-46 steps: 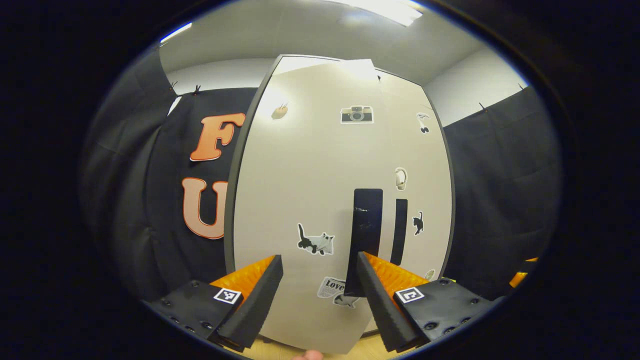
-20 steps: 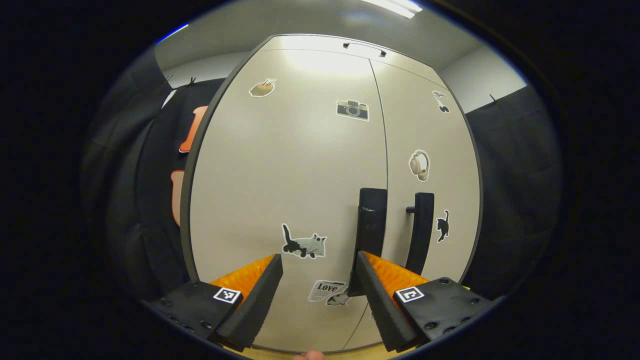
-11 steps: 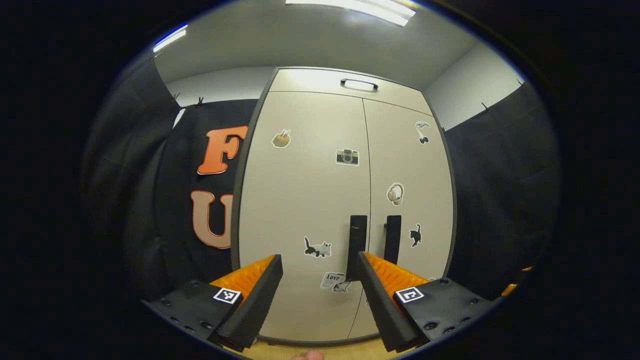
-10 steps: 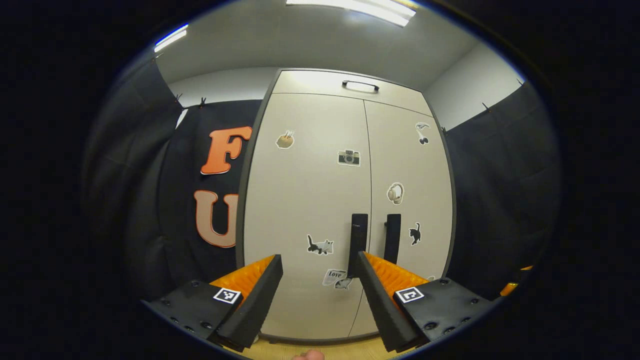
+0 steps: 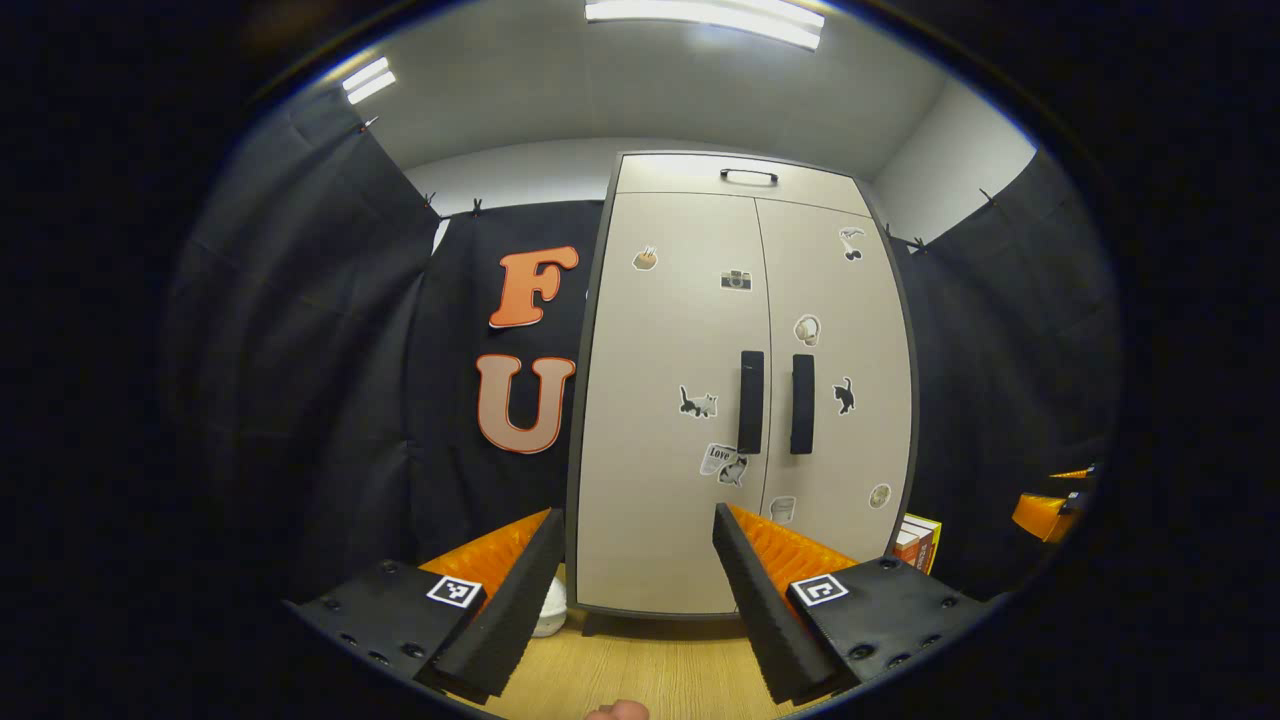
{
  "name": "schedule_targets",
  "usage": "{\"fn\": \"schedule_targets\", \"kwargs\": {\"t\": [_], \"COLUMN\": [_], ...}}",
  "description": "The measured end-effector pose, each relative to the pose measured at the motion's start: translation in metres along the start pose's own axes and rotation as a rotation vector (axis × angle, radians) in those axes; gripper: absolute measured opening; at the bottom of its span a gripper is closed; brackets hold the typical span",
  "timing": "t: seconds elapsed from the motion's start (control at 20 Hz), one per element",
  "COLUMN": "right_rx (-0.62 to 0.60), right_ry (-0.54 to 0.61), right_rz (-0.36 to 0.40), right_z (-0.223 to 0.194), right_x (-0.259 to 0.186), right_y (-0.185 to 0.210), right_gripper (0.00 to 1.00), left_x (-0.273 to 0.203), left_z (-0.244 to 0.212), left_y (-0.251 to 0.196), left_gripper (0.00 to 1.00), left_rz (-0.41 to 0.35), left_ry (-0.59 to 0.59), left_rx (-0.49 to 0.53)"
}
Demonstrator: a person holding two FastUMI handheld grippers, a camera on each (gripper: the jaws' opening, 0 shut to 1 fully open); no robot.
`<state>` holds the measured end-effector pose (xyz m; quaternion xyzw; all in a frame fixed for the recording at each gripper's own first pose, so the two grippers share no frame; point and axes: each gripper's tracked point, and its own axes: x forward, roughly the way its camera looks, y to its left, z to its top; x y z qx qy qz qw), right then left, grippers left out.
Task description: Grab one shoe with the right hand and put it into the shoe cabinet, grab the other shoe with the left hand and put it into the shoe cabinet; then close the right door with the right hand and the left door with the left hand.
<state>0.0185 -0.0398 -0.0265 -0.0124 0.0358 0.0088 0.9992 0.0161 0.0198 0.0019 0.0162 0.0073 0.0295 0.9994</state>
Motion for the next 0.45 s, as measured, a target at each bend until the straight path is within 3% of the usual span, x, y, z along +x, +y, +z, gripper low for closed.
{"fn": "schedule_targets", "kwargs": {"t": [0.45], "right_rx": [0.006], "right_ry": [-0.022], "right_rz": [-0.023], "right_z": [0.004], "right_x": [-0.012], "right_y": [-0.005], "right_gripper": [0.93], "left_x": [-0.014], "left_z": [-0.012], "left_y": [0.01], "left_gripper": [0.96], "left_rz": [0.011], "left_ry": [0.023], "left_rx": [-0.018]}}
